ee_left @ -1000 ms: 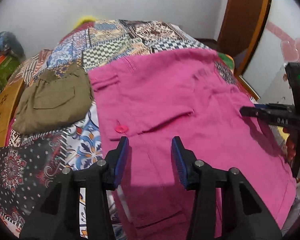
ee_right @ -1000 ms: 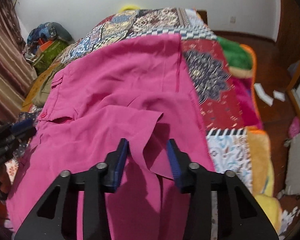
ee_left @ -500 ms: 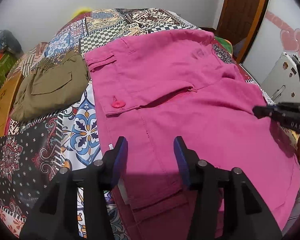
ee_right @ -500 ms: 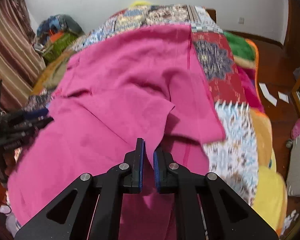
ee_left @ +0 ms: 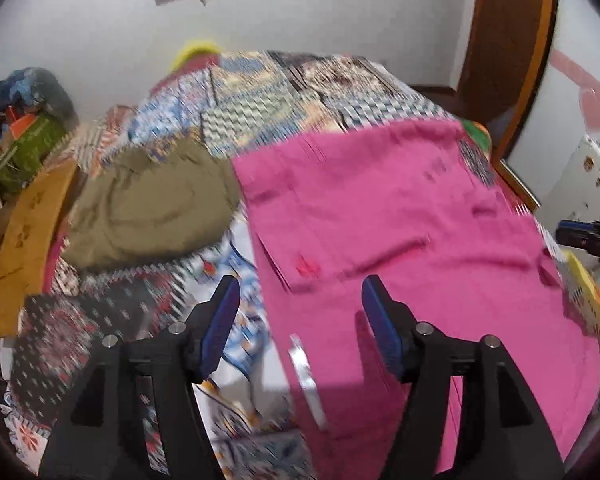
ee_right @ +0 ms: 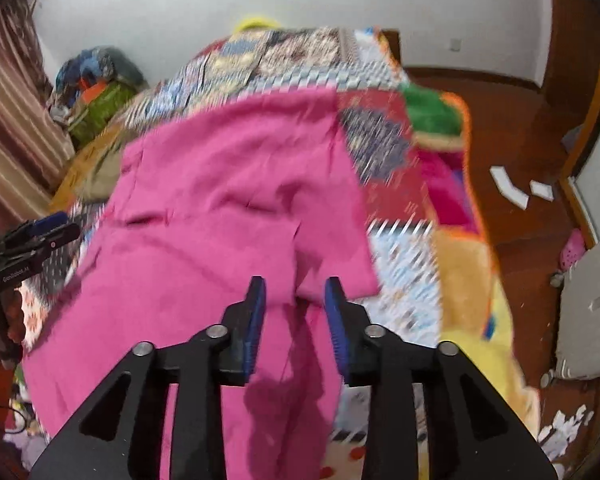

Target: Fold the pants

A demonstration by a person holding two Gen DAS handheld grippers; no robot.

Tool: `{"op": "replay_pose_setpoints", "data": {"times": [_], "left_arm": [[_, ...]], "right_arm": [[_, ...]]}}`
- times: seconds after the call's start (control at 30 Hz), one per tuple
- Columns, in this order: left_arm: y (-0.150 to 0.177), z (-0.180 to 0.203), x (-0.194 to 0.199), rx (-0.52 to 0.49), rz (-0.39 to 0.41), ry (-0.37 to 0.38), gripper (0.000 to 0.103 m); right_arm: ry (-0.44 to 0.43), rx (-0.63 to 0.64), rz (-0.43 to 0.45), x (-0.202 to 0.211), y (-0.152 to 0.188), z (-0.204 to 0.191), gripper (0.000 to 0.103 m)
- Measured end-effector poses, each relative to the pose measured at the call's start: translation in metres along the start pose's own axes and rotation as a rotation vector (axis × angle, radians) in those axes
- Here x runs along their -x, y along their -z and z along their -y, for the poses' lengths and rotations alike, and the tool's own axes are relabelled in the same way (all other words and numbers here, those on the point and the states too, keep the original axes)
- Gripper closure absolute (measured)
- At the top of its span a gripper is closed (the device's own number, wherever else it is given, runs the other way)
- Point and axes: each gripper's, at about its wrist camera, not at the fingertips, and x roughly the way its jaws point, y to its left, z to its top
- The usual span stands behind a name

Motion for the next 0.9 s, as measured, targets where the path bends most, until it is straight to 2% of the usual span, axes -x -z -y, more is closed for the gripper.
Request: {"op": "replay_pose_setpoints", "data": {"times": [0.23, 0.4, 0.5, 0.7, 0.83, 0.9], "left_arm": [[-0.046, -0.023, -0.014, 0.028, 0.084, -0.046, 0.04], [-0.072, -0.037, -0.04, 0.023, 0.093, -0.049, 0.04], [-0.083, -0.048, -0.063, 0.047, 0.071, -0.036, 0.04], [-0.095, -0.059, -0.106, 0.088, 0.012, 0.04, 0.056], [-0.094, -0.058, -0.128, 0.096, -0.034, 0.093, 0.058], [-0.092, -0.056, -0.137, 0.091, -0.056, 0.096, 0.058]], "right_arm": [[0.026, 0.049, 0.079, -0.019, -0.049, -0.005, 0.071], [0.037, 0.073, 0.094, -0.044, -0.078, -0.005, 0.06], [0.053, 0.076, 0.089, -0.059, -0.092, 0.0, 0.06], [0.051, 0.036, 0.062, -0.091, -0.113, 0.015, 0.06], [-0.009, -0.017, 0.037, -0.107, -0.121, 0.024, 0.06], [-0.03, -0.03, 0.028, -0.114, -0.124, 0.025, 0.06]]}}
